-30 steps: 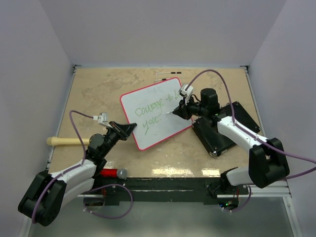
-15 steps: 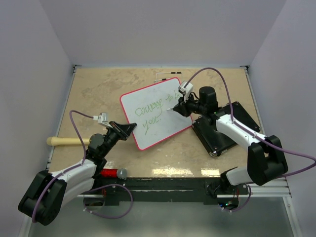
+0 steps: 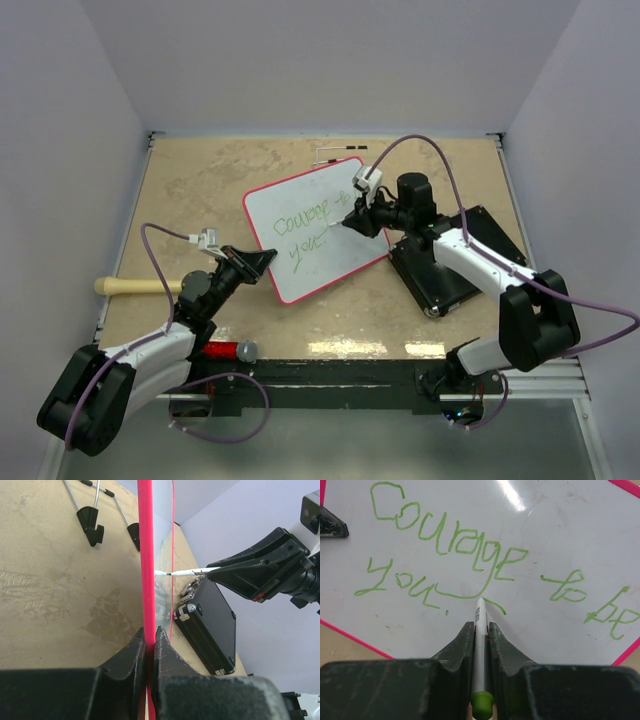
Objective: Write a sentence on the whiteboard
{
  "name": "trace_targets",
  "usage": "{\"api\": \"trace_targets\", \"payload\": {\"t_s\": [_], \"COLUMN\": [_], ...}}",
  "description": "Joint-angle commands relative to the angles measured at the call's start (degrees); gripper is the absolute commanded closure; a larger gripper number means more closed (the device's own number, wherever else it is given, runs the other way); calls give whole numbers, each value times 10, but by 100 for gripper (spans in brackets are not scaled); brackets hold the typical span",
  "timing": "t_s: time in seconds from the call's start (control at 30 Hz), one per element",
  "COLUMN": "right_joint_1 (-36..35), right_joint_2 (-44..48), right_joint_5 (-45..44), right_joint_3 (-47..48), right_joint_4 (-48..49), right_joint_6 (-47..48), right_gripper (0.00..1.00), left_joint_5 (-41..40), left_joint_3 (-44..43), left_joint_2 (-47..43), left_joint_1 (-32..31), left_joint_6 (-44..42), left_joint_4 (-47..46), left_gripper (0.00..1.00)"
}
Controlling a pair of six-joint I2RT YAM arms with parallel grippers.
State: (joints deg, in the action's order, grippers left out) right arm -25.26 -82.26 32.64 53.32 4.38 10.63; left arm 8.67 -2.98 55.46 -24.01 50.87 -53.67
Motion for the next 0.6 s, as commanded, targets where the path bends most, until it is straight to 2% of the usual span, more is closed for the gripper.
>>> {"api": "trace_targets", "payload": {"t_s": [0.0, 0.33, 0.57], "right_joint_1": [-8, -13, -14], "right_joint_2": [-10, -12, -15], "right_joint_5": [40, 52, 13], "right_joint_3": [32, 38, 45], "right_joint_4": [-42, -111, -144], "right_joint_6": [40, 83, 99], "right_gripper": [100, 100, 100], "left_joint_5": [50, 50, 50], "left_joint_3": [29, 29, 29], "left_joint_2": [3, 3, 3], "left_joint_1": [-6, -6, -6], "left_joint_6": [-46, -48, -50], "left_joint_4": [-21, -22, -21], "left_gripper": [100, 100, 100]}}
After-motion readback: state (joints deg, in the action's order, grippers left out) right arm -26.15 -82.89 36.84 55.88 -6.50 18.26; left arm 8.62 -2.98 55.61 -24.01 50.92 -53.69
